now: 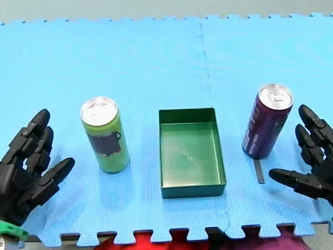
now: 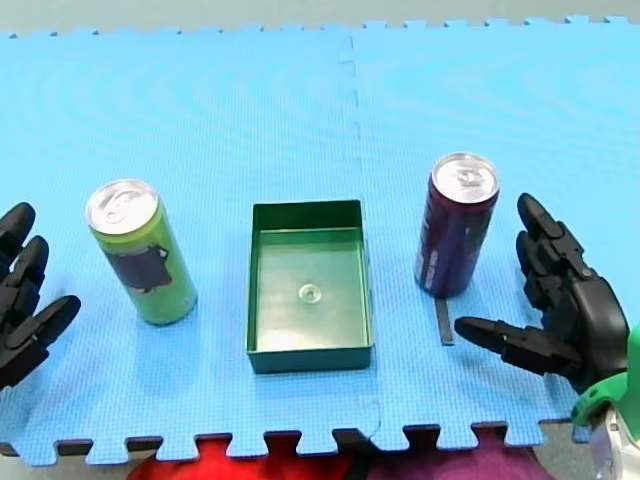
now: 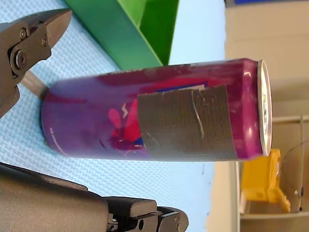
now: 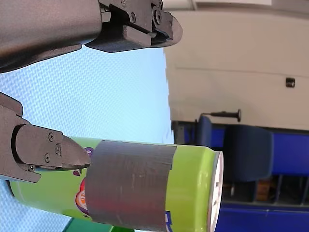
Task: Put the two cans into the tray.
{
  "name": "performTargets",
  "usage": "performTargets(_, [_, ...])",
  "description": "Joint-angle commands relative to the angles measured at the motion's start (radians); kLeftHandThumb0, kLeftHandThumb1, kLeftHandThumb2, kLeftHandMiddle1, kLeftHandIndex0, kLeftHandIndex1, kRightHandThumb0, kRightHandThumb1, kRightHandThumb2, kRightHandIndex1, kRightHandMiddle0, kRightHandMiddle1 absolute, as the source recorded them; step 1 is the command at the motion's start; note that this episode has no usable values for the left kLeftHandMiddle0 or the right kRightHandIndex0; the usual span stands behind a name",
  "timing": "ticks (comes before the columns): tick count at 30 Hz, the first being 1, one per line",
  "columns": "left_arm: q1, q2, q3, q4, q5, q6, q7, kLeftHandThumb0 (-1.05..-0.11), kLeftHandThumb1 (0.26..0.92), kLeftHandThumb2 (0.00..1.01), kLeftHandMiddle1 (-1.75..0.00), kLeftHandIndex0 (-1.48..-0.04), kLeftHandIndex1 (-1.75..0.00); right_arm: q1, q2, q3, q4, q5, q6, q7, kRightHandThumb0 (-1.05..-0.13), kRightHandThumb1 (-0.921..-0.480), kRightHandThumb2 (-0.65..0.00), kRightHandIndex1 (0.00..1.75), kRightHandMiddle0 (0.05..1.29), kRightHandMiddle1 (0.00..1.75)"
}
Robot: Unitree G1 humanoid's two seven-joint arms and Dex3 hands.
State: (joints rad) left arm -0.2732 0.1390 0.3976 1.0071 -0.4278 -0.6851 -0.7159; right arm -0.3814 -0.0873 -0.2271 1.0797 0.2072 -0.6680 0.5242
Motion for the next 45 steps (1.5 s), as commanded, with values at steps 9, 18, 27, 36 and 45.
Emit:
performTargets(9, [0.009, -0.004, 0.007, -0.033, -0.023, 0.060, -0.045, -1.048, 0.879, 0.03, 0.00, -0.30, 0.00, 0.003, 0.004, -0.005, -0.015, 0.007, -0.001, -0.018, -0.781, -0.564, -0.003, 0.00, 0.12, 0.00])
performTargets(18, [0.045, 0.038, -0.062, -0.068, 0.083, 0.036, -0.035, -1.048, 0.845, 0.00, 0.00, -0.28, 0.00, 0.000, 0.005, 0.004, -0.018, -0.012, -0.009, -0.053, -0.832, -0.581, -0.005, 0.01, 0.12, 0.00])
performTargets(27, [0.048, 0.060, -0.087, -0.055, 0.125, 0.000, -0.011, -1.048, 0.869, 0.01, 0.00, -0.24, 0.00, -0.011, 0.007, 0.012, -0.012, -0.028, -0.008, -0.081, -0.875, -0.597, -0.006, 0.01, 0.11, 0.00])
performTargets(36, [0.038, 0.064, -0.085, -0.031, 0.116, -0.016, -0.027, -1.048, 0.899, 0.02, 0.00, -0.21, 0.00, -0.036, -0.003, 0.028, 0.008, -0.065, -0.011, -0.126, -0.897, -0.605, -0.003, 0.01, 0.11, 0.00])
performTargets(45, [0.024, 0.065, -0.076, -0.001, 0.094, -0.024, -0.057, -1.048, 0.915, 0.02, 0.00, -0.20, 0.00, -0.058, 0.000, 0.033, 0.031, -0.073, -0.011, -0.141, -0.908, -0.614, -0.004, 0.00, 0.11, 0.00])
